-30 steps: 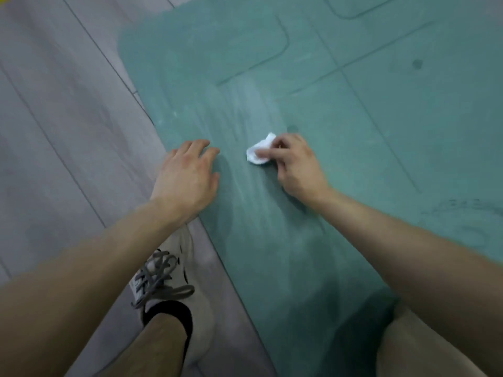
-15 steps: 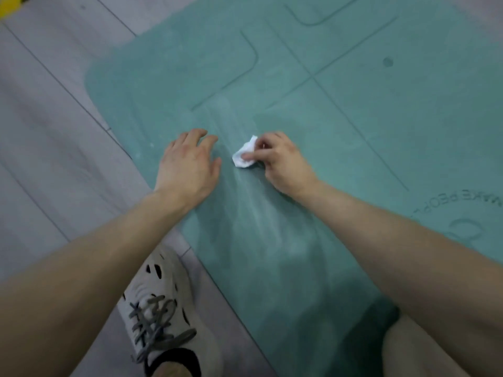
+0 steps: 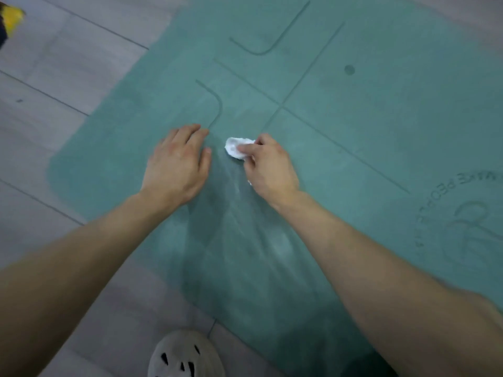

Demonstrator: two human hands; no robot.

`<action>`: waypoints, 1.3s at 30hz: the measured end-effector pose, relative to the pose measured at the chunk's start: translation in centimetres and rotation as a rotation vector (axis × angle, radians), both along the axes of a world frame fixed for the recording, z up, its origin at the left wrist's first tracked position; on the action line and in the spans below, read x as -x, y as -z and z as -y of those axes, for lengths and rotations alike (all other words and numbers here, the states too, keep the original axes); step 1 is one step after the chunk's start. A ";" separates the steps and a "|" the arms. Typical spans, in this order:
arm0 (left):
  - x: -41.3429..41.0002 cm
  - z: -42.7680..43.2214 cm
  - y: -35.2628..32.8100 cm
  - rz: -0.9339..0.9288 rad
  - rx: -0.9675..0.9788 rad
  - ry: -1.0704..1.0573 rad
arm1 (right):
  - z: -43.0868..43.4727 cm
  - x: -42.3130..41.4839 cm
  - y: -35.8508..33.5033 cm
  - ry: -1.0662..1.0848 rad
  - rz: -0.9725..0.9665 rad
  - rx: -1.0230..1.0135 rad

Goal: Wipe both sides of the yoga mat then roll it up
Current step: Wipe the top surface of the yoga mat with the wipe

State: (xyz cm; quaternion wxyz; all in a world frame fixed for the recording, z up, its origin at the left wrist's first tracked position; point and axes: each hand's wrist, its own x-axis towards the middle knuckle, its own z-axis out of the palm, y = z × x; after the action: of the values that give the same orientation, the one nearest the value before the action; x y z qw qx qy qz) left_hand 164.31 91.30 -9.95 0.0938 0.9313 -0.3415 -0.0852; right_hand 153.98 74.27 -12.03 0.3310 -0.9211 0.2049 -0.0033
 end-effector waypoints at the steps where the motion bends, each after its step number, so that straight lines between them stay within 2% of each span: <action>1: -0.5 0.0 0.1 -0.020 -0.032 0.029 | 0.7 1.8 0.0 0.093 -0.020 0.013; 3: -1.0 0.1 0.5 -0.053 -0.090 0.062 | 1.8 5.8 0.1 0.327 -0.032 0.037; 5: -0.9 0.1 1.2 -0.001 -0.111 0.076 | 1.6 8.8 0.4 0.532 -0.048 0.096; 8: 0.0 -0.1 2.2 0.118 -0.060 0.063 | -0.8 7.6 1.0 0.652 -0.005 0.151; 10: 0.1 0.9 2.4 0.119 -0.064 -0.006 | -2.4 3.4 1.8 0.619 0.029 0.210; 13: -0.2 1.2 1.9 0.075 -0.095 -0.021 | -5.4 -2.8 1.5 0.437 0.030 0.205; 17: -1.2 1.8 1.1 0.035 -0.139 -0.014 | -4.0 -2.5 0.6 0.284 -0.044 0.165; 21: -1.1 2.6 1.3 0.091 -0.160 -0.025 | 0.0 7.9 1.5 0.593 -0.047 0.254; 24: -0.8 2.4 1.8 0.093 -0.058 0.012 | 0.7 12.3 1.5 0.753 -0.063 0.245; 27: -0.8 4.0 2.0 0.041 0.057 0.043 | 0.7 7.3 1.6 0.715 -0.045 0.230; 29: -1.2 5.6 1.9 0.030 0.083 0.088 | 0.9 1.5 1.5 0.579 -0.039 0.188; 32: -1.8 7.4 1.8 -0.014 0.033 0.132 | 1.3 -4.4 1.0 0.363 -0.075 0.175; 34: -2.3 8.2 1.9 -0.041 -0.031 0.119 | 2.4 -3.8 1.1 0.311 -0.078 0.195; 39: -2.2 8.8 2.2 0.026 -0.051 0.071 | 5.2 8.3 2.1 0.651 -0.088 0.257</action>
State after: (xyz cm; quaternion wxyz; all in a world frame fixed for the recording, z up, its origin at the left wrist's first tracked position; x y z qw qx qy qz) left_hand 166.54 82.54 -12.16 0.0624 0.9218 -0.3731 -0.0850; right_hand 145.66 69.03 -14.13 0.1850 -0.8408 0.5000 -0.0946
